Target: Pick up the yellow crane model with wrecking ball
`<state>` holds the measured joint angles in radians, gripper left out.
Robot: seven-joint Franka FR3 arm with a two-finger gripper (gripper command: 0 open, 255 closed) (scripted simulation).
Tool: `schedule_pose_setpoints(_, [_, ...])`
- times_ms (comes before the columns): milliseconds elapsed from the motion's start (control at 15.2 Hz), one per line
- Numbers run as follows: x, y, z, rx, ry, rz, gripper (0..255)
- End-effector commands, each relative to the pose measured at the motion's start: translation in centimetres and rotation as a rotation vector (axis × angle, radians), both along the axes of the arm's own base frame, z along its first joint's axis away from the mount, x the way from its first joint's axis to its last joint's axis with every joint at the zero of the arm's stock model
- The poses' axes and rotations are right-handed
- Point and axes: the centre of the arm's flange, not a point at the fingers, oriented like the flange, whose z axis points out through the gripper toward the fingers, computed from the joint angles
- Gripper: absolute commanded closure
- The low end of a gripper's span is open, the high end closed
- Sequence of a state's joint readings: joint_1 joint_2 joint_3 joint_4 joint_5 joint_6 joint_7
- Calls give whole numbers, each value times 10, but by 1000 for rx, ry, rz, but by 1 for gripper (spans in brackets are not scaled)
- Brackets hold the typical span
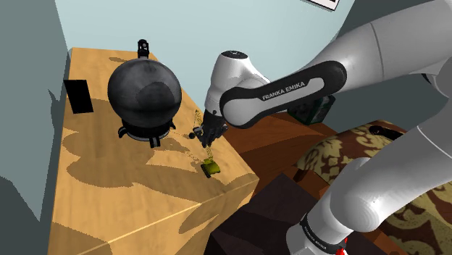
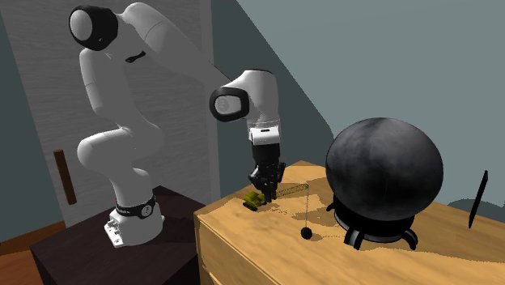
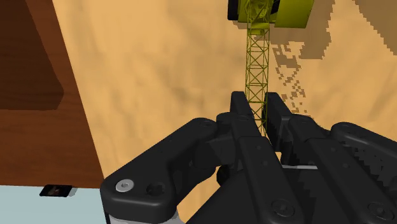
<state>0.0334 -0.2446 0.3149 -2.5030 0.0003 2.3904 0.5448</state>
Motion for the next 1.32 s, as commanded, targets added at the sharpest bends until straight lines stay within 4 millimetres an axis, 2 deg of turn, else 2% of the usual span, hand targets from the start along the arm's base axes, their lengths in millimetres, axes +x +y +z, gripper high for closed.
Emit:
schedule_pose_setpoints(0, [0, 0, 0, 0, 0, 0, 255])
schedule_pose_setpoints(198, [1, 0, -1, 0, 0, 0, 255])
schedule_pose_setpoints(1188, [1, 0, 78, 0, 0, 0, 255])
schedule_pose_setpoints(1254, [1, 0, 79, 0, 0, 0, 255])
